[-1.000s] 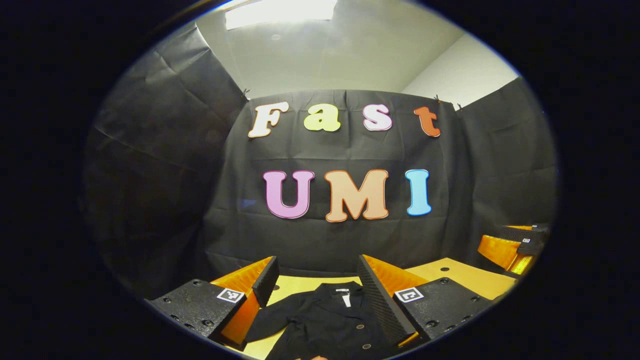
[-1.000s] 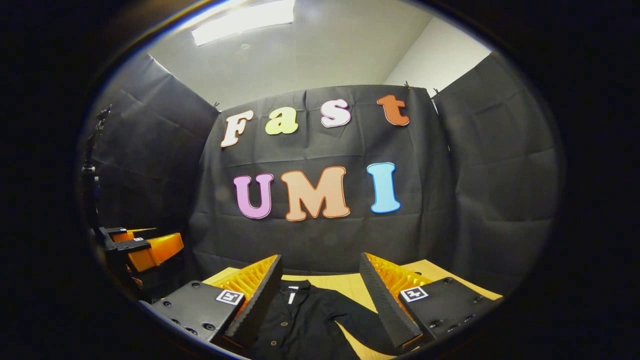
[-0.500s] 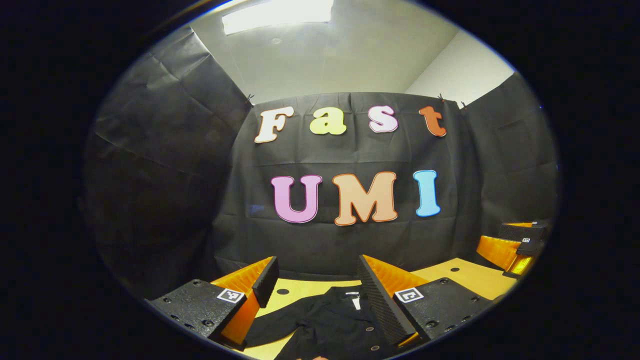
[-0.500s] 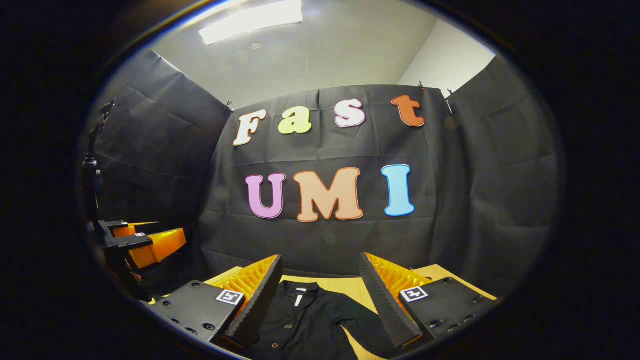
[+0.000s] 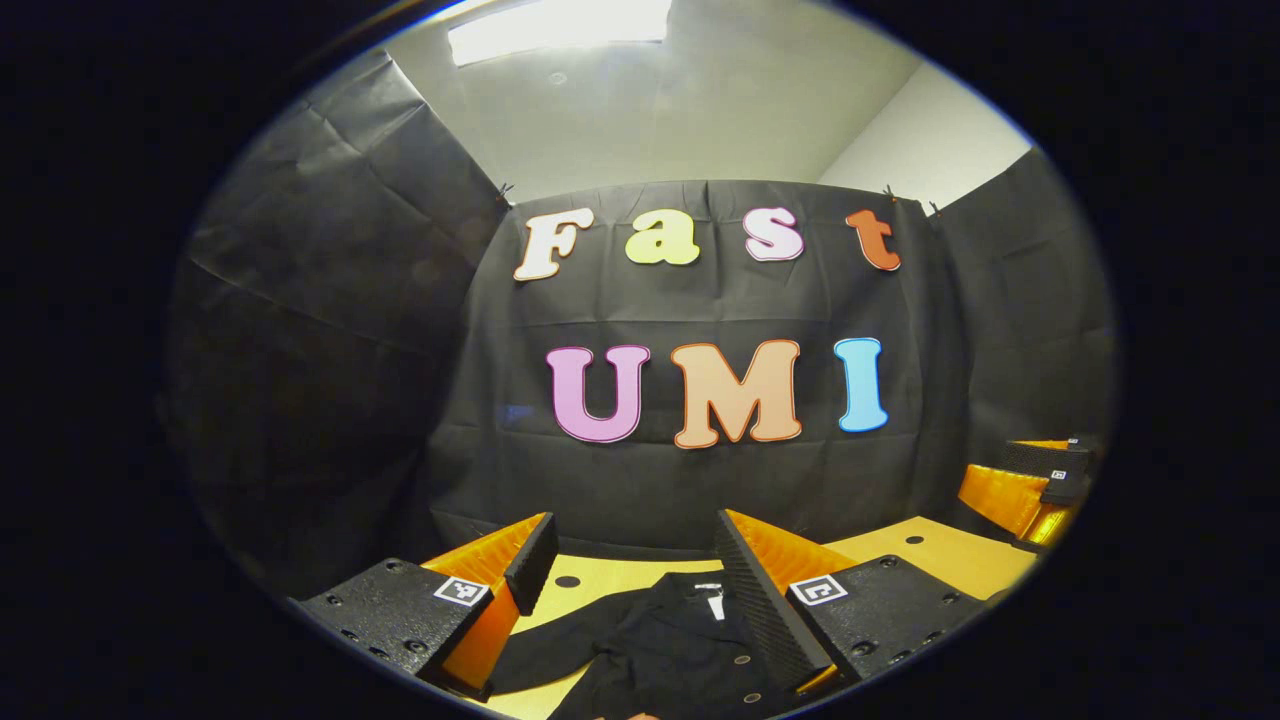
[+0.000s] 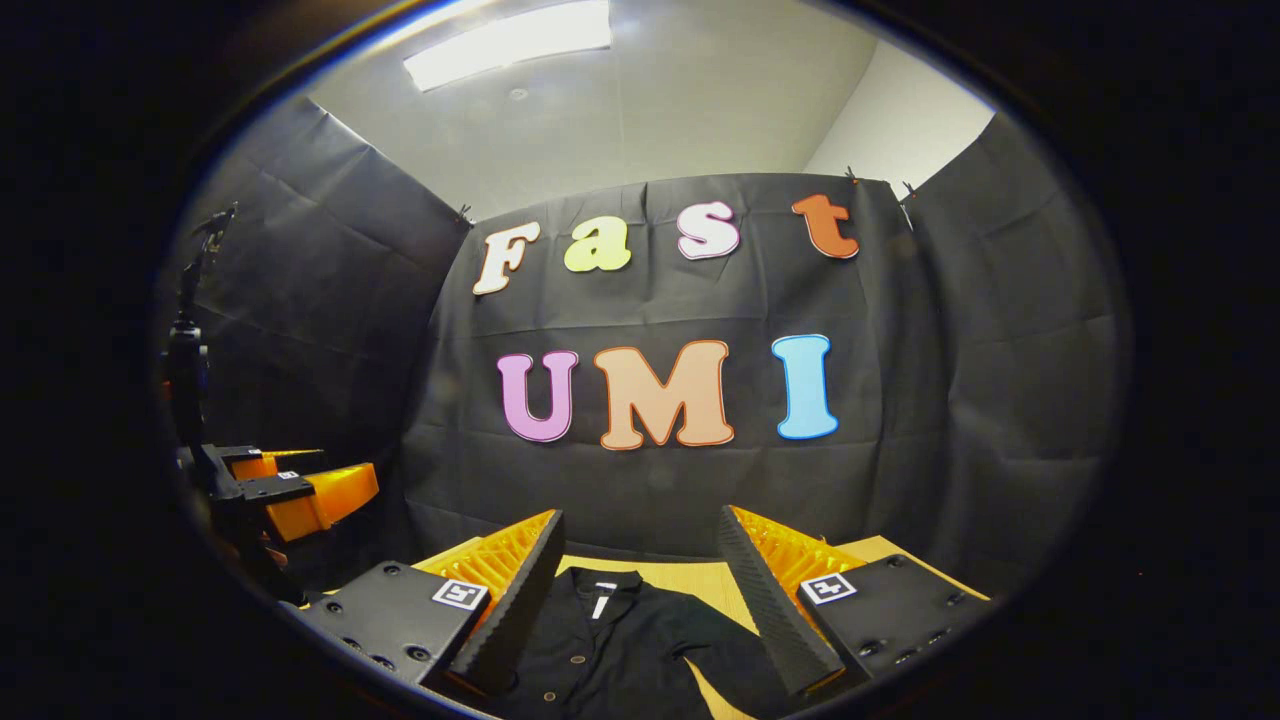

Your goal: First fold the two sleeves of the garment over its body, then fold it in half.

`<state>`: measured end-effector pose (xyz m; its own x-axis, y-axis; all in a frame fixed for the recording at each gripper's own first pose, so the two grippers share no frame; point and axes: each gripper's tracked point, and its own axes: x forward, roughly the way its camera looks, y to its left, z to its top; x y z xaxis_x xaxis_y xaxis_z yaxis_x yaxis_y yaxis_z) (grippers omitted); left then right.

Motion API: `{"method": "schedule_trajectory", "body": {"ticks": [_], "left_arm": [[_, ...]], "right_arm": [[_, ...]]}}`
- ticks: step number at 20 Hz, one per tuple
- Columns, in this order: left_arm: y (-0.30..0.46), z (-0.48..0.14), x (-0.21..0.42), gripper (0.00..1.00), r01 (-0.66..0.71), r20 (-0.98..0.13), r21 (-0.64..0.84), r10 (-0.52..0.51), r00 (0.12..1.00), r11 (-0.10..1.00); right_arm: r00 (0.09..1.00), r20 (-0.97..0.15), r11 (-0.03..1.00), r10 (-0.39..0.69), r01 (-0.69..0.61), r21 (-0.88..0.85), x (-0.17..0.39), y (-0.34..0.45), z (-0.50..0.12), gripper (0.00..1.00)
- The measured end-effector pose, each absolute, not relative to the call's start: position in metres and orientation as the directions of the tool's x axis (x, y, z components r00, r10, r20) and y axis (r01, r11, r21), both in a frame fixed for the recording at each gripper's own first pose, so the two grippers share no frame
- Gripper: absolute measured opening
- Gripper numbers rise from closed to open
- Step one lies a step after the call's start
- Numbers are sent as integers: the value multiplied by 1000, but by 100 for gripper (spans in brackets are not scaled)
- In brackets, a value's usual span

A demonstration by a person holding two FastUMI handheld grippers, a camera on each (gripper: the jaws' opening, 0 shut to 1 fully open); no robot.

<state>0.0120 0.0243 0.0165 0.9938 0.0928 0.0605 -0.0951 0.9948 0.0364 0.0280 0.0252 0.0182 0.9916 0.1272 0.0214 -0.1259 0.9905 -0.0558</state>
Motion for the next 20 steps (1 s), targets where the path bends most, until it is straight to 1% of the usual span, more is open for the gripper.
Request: {"method": "schedule_trajectory", "body": {"ticks": [14, 20], "left_arm": [[30, 10, 12, 92, -98, 43, 29, 97, 994, 995], [28, 12, 10, 92, -92, 50, 40, 90, 995, 995]], "right_arm": [[990, 1, 988, 139, -139, -60, 31, 36, 22, 94], [994, -14, 990, 105, -106, -92, 42, 14, 10, 94]]}}
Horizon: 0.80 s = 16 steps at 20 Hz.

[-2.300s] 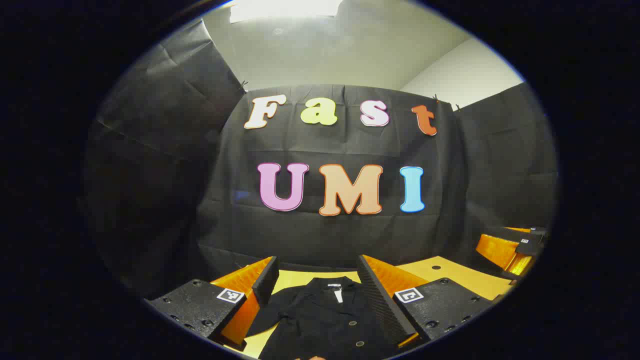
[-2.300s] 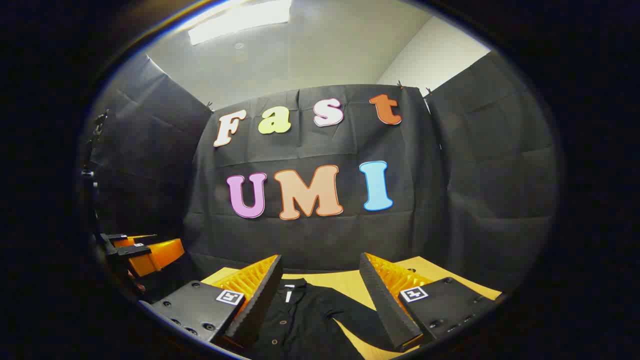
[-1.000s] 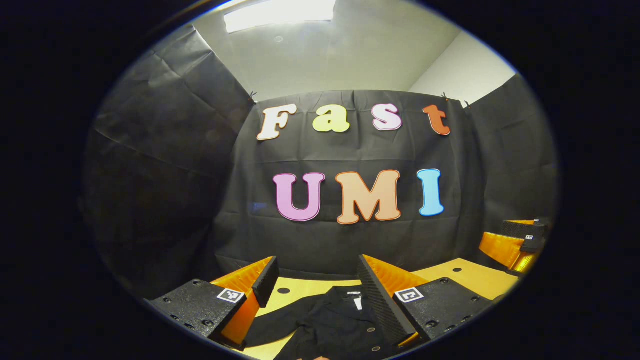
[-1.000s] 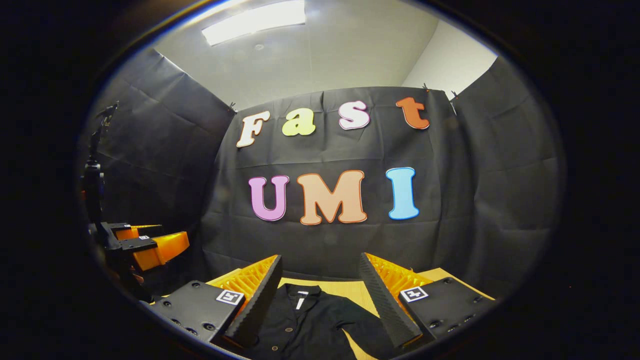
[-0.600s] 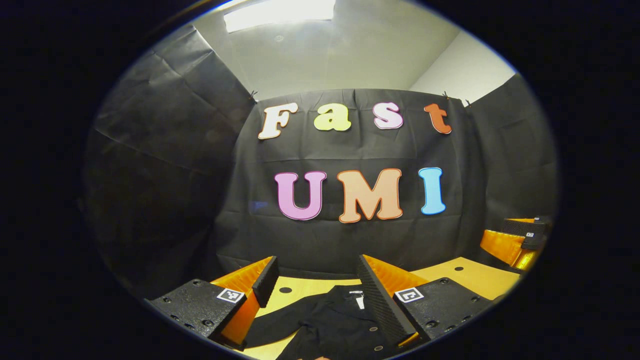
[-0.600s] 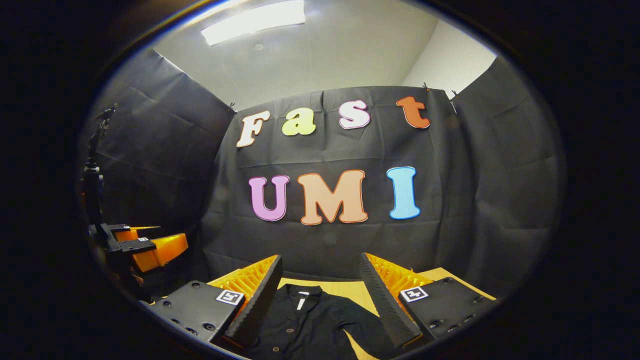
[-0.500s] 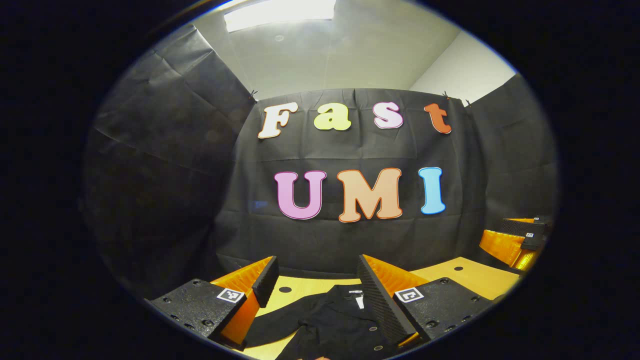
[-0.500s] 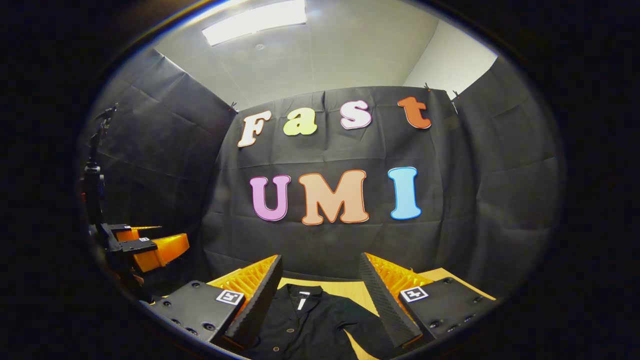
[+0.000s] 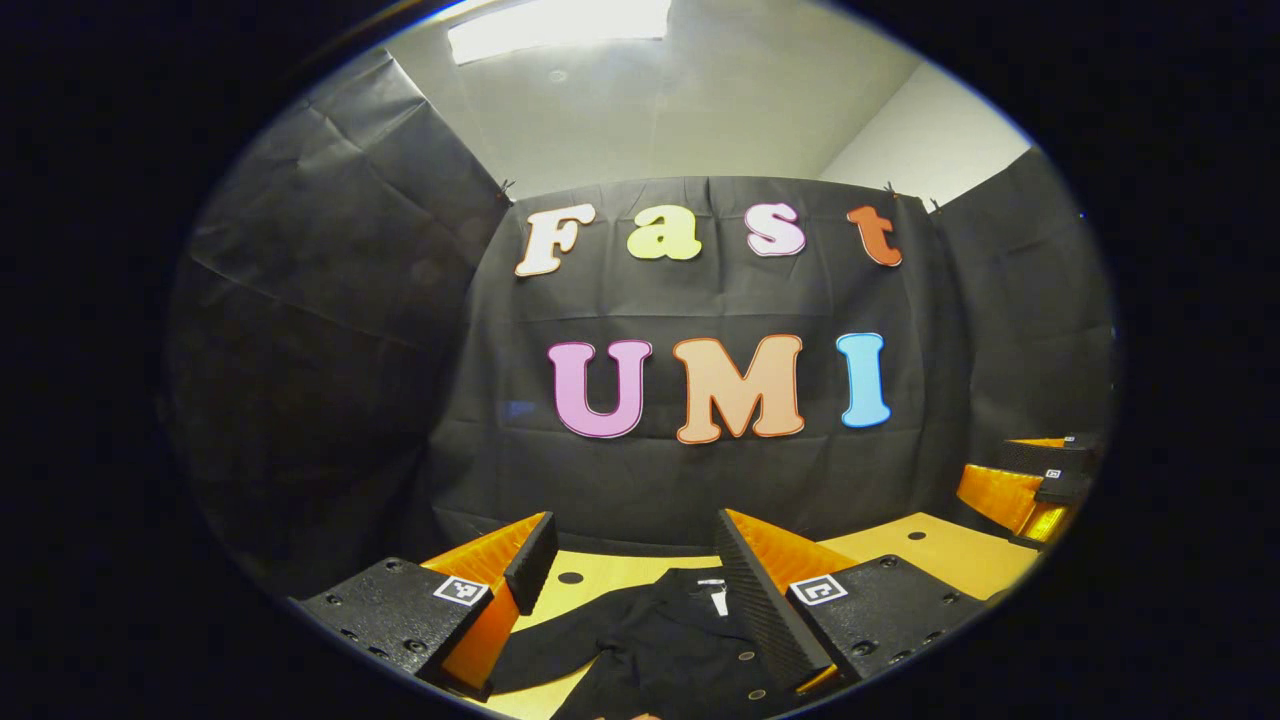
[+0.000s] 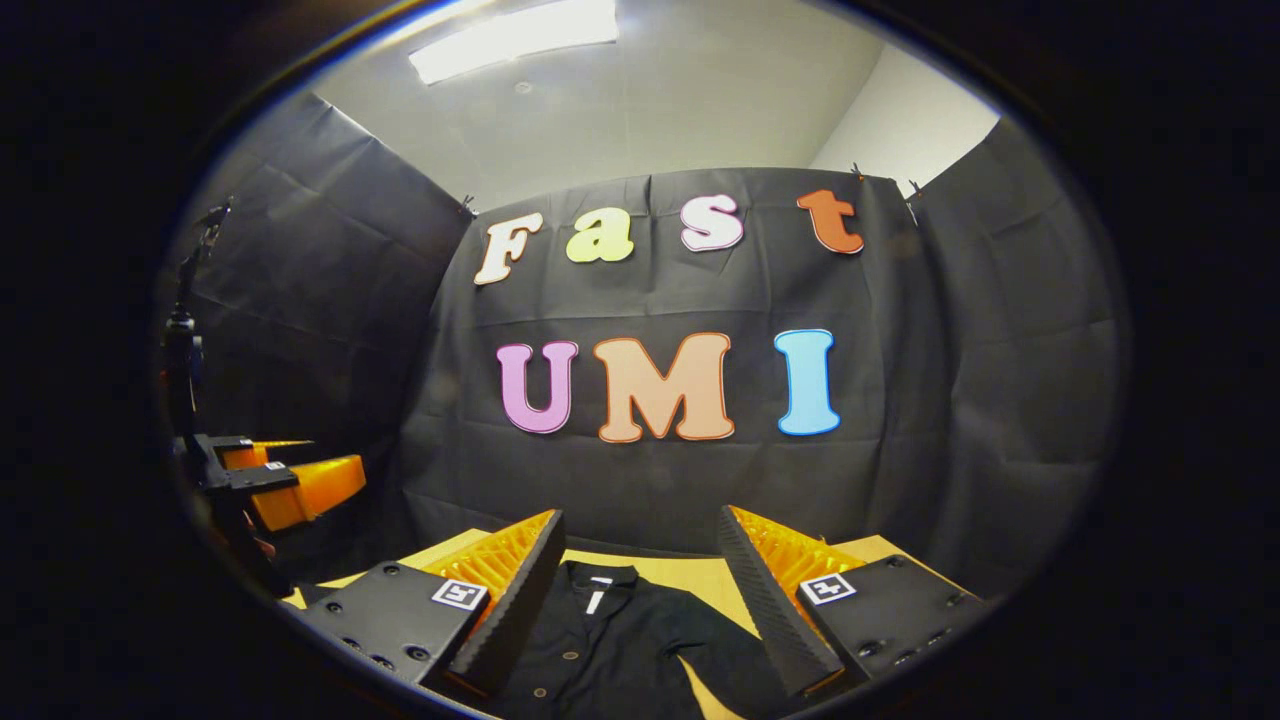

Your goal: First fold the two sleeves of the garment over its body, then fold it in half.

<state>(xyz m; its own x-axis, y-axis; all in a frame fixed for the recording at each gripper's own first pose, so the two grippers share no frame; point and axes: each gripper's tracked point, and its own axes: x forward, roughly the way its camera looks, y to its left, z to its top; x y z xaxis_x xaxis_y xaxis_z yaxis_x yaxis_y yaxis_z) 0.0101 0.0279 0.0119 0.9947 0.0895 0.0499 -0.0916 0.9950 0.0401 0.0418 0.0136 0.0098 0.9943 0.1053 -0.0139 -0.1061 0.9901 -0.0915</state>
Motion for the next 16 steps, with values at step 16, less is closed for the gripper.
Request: {"method": "schedule_trajectory", "body": {"ticks": [16], "left_arm": [[6, 4, 7, 92, -84, 38, 79, 81, 996, 993]], "right_arm": [[761, -613, 976, -213, 132, -175, 42, -228, -217, 99]]}}
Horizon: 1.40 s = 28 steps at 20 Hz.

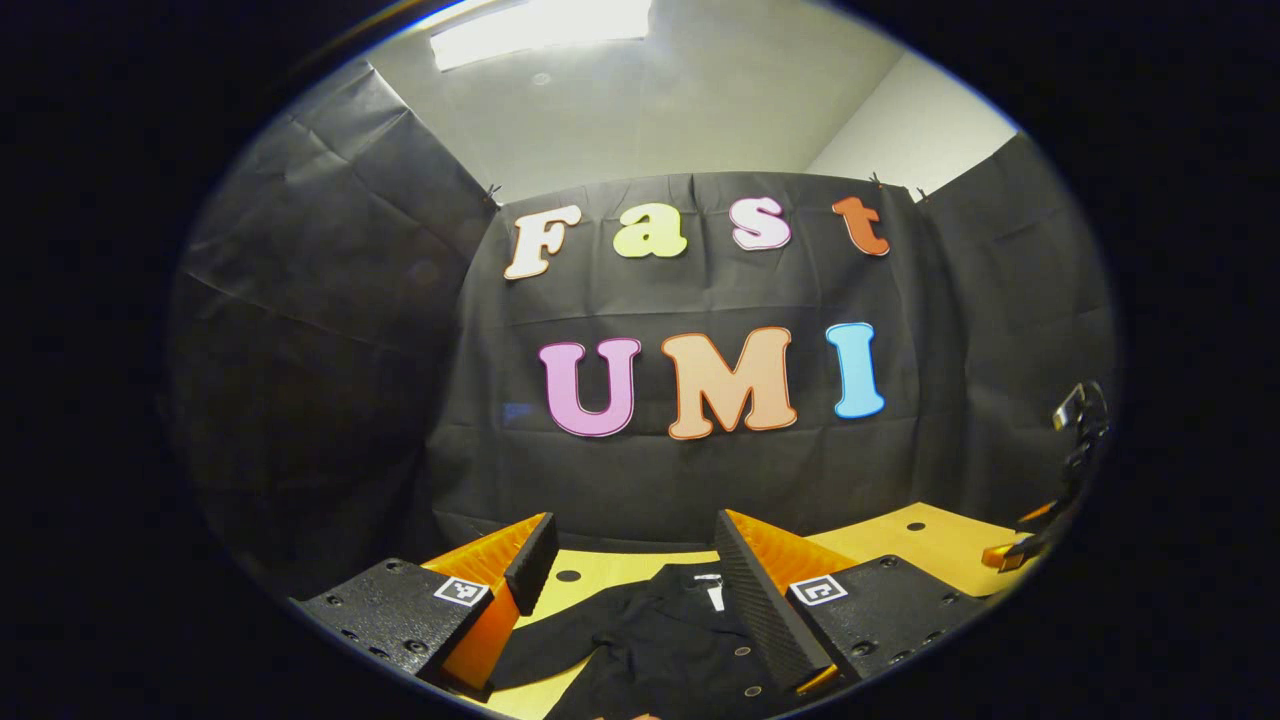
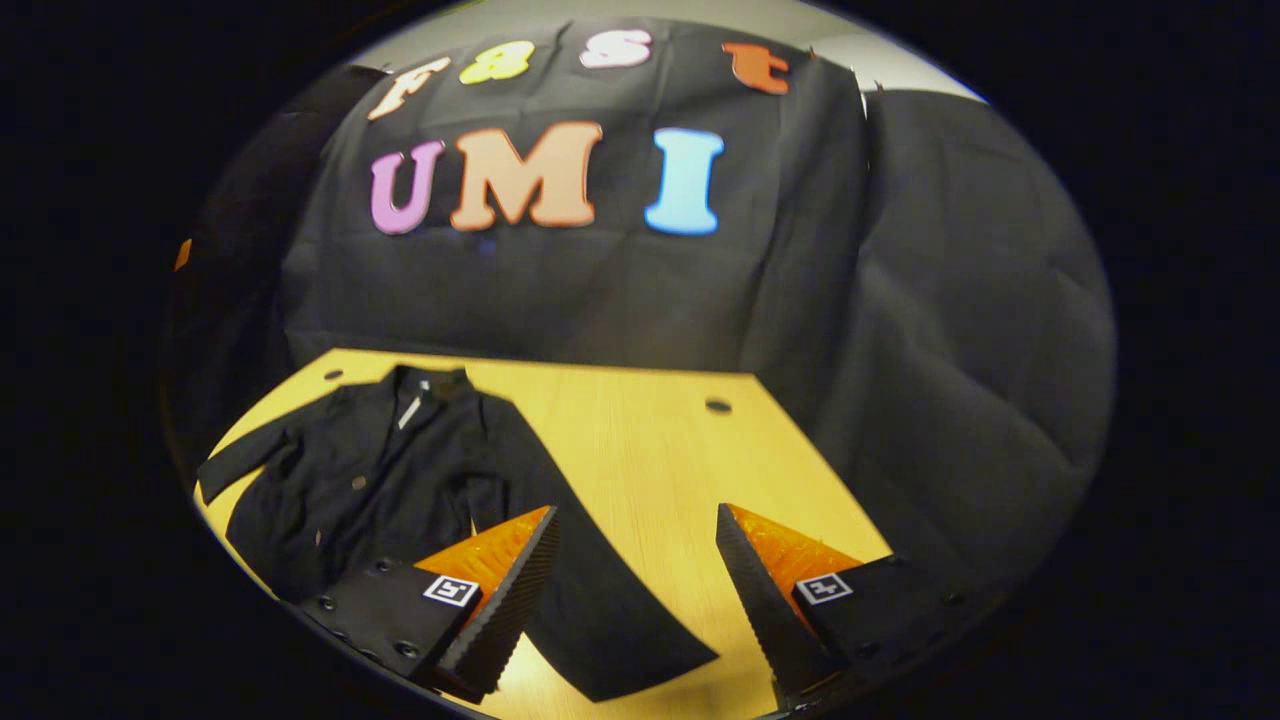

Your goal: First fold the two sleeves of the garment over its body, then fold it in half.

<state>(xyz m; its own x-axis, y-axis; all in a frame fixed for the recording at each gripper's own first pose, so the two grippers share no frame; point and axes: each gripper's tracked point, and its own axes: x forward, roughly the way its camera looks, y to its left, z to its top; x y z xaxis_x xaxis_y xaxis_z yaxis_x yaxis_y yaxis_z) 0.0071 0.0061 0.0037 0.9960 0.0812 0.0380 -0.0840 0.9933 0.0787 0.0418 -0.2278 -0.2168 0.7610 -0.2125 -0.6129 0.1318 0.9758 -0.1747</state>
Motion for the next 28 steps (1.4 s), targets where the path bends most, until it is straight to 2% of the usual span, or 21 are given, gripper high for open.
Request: {"method": "schedule_trajectory", "body": {"ticks": [2, 8, 16, 21, 22, 25, 27, 28], "left_arm": [[2, 2, 7, 92, -84, 31, 79, 81, 996, 993], [-6, -7, 7, 92, -110, 4, 90, 110, 994, 990], [-29, -16, 8, 95, -130, -22, 104, 133, 991, 986], [-37, -15, 15, 95, -112, -26, 110, 116, 993, 988], [-40, -16, 18, 95, -105, -25, 108, 108, 994, 989], [-35, -26, 25, 95, -73, -44, 83, 77, 996, 994], [-23, -31, 30, 93, -71, -59, 67, 75, 995, 995], [-13, -33, 31, 95, -76, -62, 62, 80, 995, 995]], "right_arm": [[689, -691, 976, -218, 143, -166, 28, -245, -251, 100], [574, -789, 975, -220, 93, -204, 12, -262, -306, 100], [502, -854, 988, -135, 9, -151, -3, -261, -320, 100], [497, -861, 994, -107, 49, -96, -2, -260, -323, 97], [494, -863, 994, -108, 55, -92, -1, -259, -323, 92], [500, -861, 995, -96, 71, -69, 1, -246, -326, 43], [501, -854, 989, -141, 117, -94, 2, -247, -327, 10], [500, -850, 983, -166, 157, -100, 6, -247, -327, 9]]}}
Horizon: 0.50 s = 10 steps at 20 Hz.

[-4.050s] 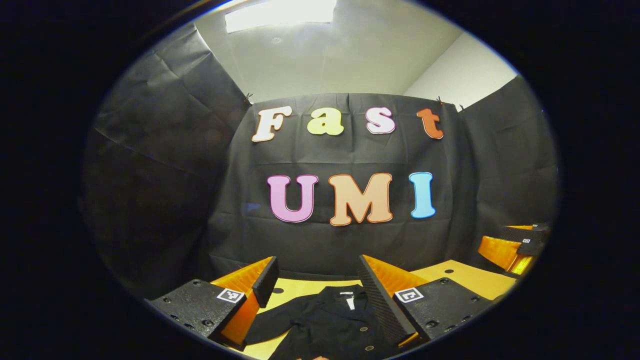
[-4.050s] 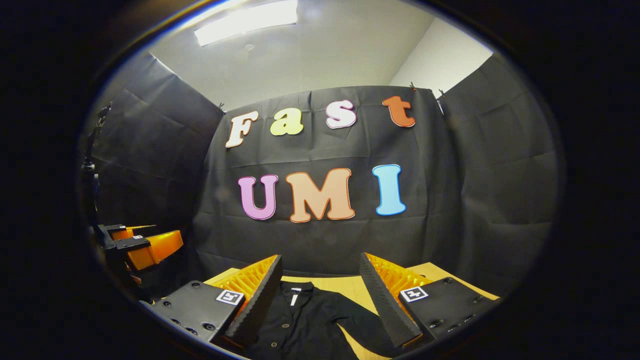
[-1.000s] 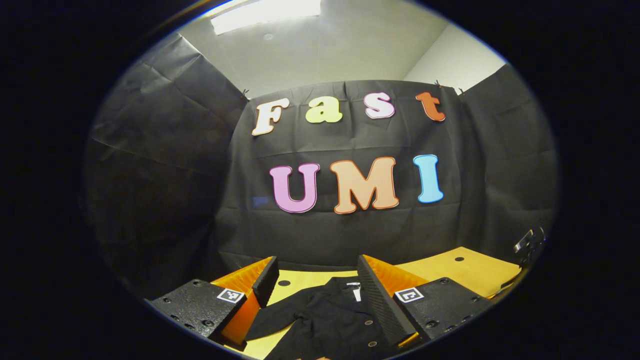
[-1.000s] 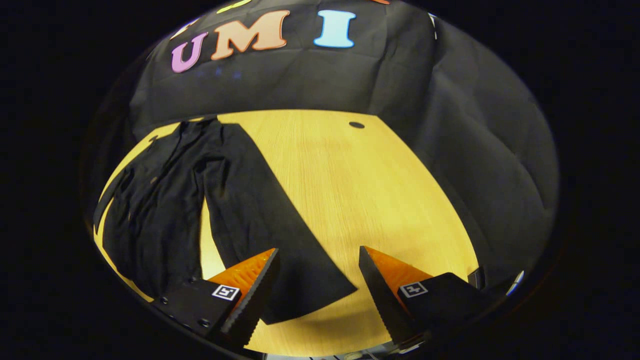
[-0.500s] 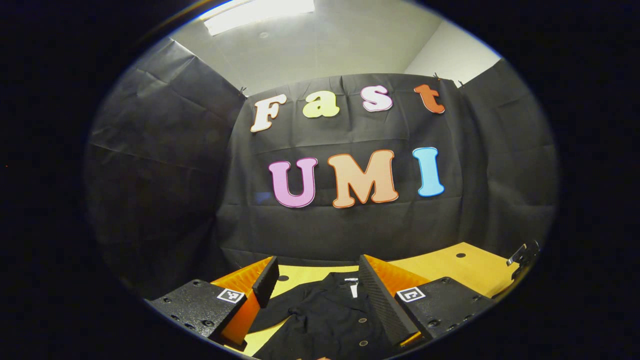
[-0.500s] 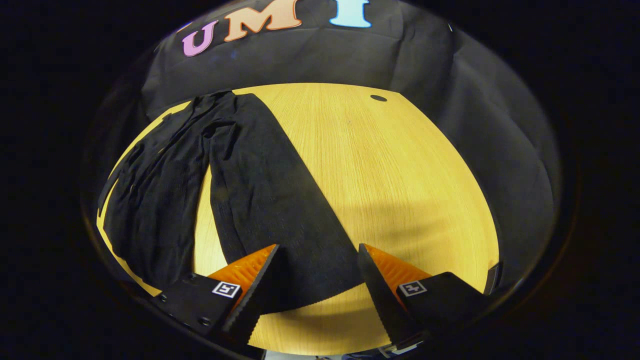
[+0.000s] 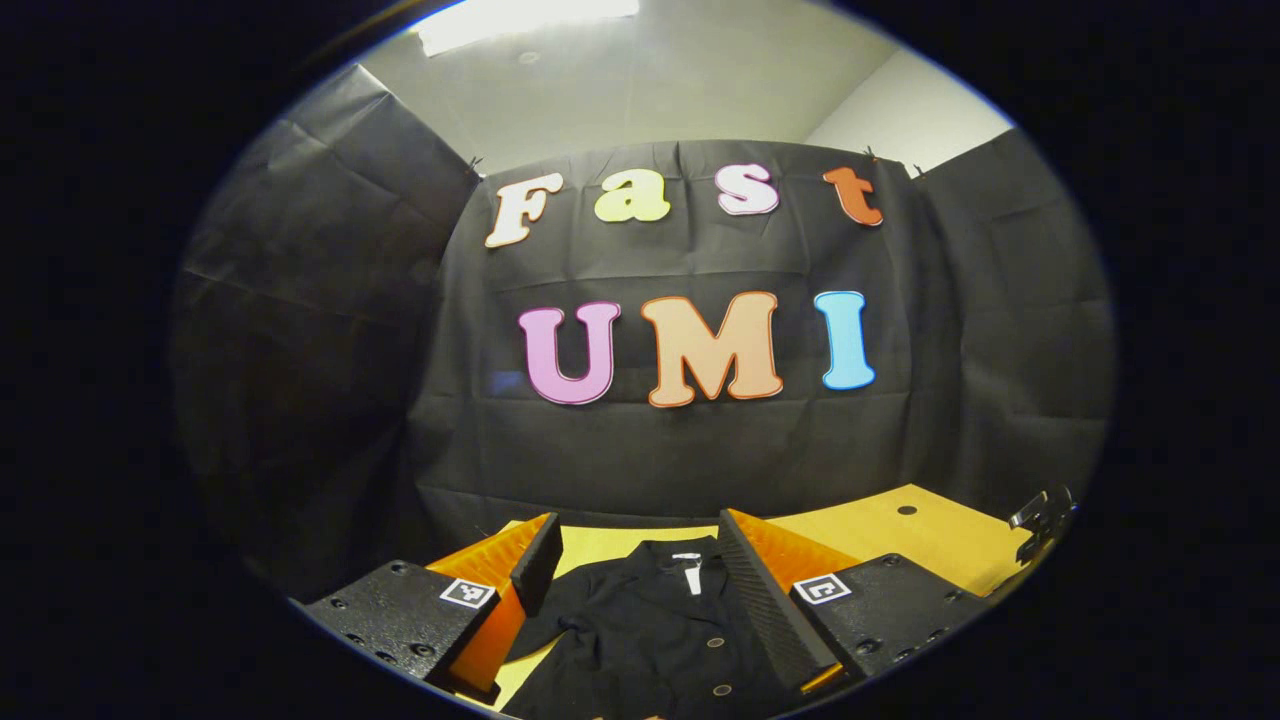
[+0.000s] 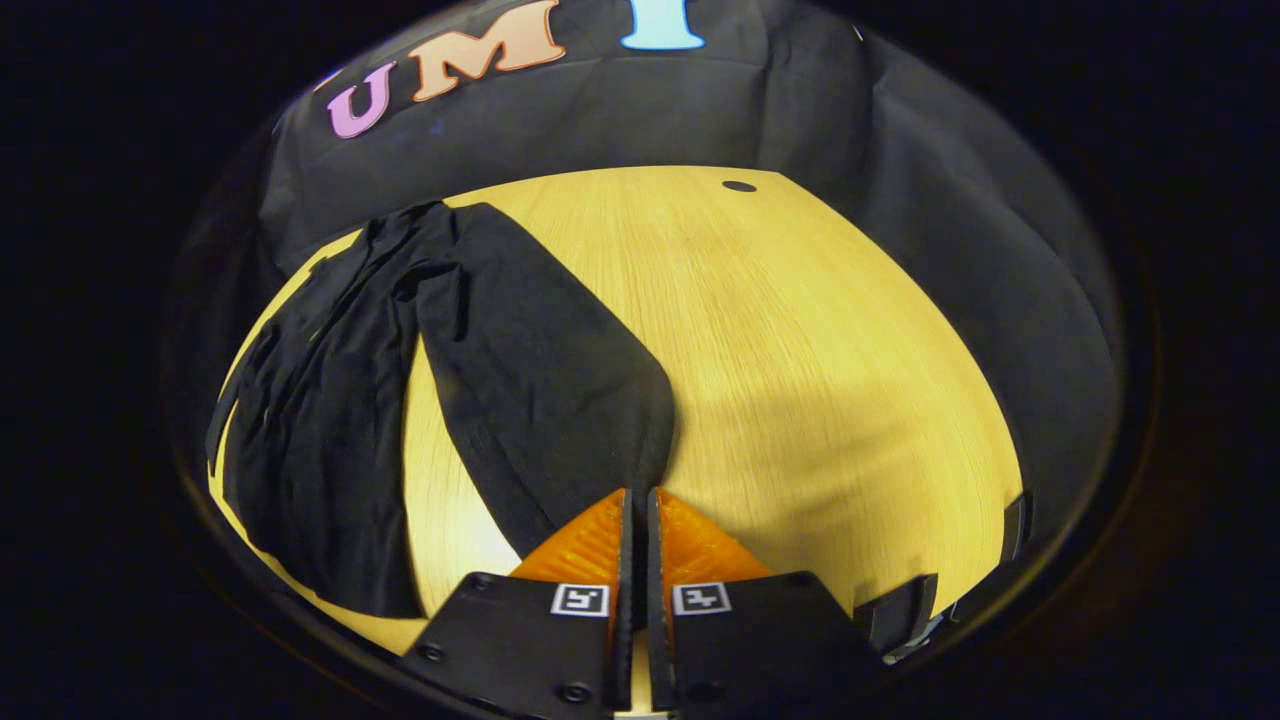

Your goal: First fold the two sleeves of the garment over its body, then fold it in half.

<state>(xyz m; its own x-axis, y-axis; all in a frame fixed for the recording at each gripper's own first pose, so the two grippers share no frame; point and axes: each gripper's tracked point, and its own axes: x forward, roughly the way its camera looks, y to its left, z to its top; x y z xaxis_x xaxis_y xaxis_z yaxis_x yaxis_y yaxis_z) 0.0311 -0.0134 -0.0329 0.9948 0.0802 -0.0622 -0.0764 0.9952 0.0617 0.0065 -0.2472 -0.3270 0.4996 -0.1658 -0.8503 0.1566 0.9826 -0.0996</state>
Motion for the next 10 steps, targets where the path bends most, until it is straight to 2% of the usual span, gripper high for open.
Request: {"method": "schedule_trajectory", "body": {"ticks": [1, 4, 5, 8, 10], "left_arm": [[-4, -31, 33, 95, -83, -59, 60, 87, 994, 995], [25, -31, 36, 95, -106, -61, 74, 111, 992, 992], [32, -31, 36, 92, -113, -60, 73, 118, 991, 991], [55, -33, 35, 95, -139, -64, 68, 143, 988, 988], [68, -34, 32, 92, -157, -67, 68, 162, 984, 985]], "right_arm": [[504, -845, 977, -178, 191, -92, 7, -244, -320, 5], [553, -813, 961, -180, 276, -25, 26, -236, -300, 5], [567, -804, 958, -178, 288, -9, 37, -231, -292, 5], [625, -761, 957, -175, 290, 18, 70, -216, -264, 5], [673, -722, 964, -161, 263, 30, 89, -199, -243, 5]]}}
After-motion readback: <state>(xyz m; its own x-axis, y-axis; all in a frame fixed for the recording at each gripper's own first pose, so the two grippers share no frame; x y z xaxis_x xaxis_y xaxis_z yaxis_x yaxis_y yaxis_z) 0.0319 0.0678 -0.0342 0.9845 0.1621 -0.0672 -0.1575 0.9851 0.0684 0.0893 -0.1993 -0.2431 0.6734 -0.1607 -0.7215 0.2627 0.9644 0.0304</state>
